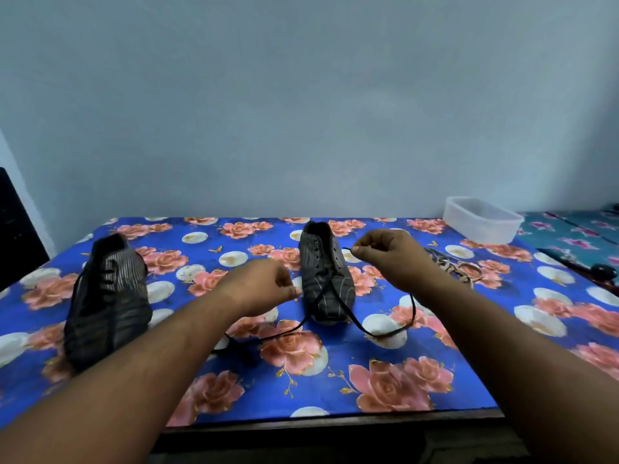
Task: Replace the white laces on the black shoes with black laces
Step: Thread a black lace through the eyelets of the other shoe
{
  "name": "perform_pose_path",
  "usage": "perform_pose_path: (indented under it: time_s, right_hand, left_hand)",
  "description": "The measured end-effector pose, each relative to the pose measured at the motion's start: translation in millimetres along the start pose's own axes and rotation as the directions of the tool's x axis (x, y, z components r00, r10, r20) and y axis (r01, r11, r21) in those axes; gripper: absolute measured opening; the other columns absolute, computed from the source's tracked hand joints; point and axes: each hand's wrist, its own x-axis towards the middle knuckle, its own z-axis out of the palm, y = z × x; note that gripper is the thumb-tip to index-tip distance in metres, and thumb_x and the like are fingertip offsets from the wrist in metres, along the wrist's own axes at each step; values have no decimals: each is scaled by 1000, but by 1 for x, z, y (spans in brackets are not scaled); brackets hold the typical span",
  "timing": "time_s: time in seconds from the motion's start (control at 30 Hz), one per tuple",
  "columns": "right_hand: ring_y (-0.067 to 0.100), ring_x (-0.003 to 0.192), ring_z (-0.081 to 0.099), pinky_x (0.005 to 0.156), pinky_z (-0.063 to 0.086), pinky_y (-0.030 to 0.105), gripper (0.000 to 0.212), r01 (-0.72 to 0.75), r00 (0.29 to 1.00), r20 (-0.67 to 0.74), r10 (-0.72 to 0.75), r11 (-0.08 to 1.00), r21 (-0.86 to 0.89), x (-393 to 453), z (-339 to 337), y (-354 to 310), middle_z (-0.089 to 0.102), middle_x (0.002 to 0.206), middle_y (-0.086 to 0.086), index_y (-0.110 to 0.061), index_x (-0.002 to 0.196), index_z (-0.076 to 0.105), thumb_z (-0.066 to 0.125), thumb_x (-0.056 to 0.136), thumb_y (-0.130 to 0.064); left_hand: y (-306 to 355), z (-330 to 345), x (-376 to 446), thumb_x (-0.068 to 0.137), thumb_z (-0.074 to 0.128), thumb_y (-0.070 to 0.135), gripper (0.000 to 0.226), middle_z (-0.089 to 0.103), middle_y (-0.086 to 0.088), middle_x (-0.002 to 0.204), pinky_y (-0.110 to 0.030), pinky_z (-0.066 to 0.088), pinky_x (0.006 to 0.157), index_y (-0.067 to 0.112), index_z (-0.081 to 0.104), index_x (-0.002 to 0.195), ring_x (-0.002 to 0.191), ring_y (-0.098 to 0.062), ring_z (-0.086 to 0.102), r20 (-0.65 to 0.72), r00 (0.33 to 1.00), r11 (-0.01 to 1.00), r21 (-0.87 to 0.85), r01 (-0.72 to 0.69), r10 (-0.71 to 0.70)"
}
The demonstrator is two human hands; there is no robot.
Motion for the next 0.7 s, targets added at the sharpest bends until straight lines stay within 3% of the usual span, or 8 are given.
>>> perform_pose_path:
  time_s: [0.1,0.23,0.4,0.57,0.7]
  right_hand:
    - [3,53,46,53,36,22,13,11,1000,21,-8,986,-165,13,20,16,57,61,-12,-20,86,73,71,93,-30]
    - [14,75,57,69,49,33,11,41,999,28,-33,919,-391,32,39,29,57,68,-14,-33,80,67,69,90,-37]
    - [22,98,54,79,40,37,12,122,992,41,-122,794,-596,50,50,29,56,84,-8,-31,86,70,65,87,-42]
    - [19,109,40,84,22,35,16,214,975,88,-203,763,-611,60,56,38,49,92,-12,-35,86,73,67,85,-50]
    - [17,112,39,92,23,38,8,197,978,32,-206,864,-463,64,62,52,51,95,-14,-41,81,75,74,81,-49]
  left_hand:
    - [0,16,25,92,65,48,22,70,11,91,-37,55,81,27,69,89,90,-15,65,-174,985,991,-132,-36,13]
    - [4,32,56,93,68,39,16,69,11,98,-32,51,83,28,68,105,93,-13,62,-286,958,955,-292,-57,-30]
    - [-3,44,91,92,71,18,14,70,7,97,-26,48,74,22,69,106,85,-15,65,-314,948,865,-489,-114,-52]
    - [-16,52,99,89,76,15,11,72,9,91,-20,52,72,20,75,99,81,-13,68,-328,945,778,-596,-201,-6]
    - [-27,53,90,86,80,20,20,71,13,99,-17,51,81,24,76,105,85,-5,69,-333,939,774,-572,-272,84]
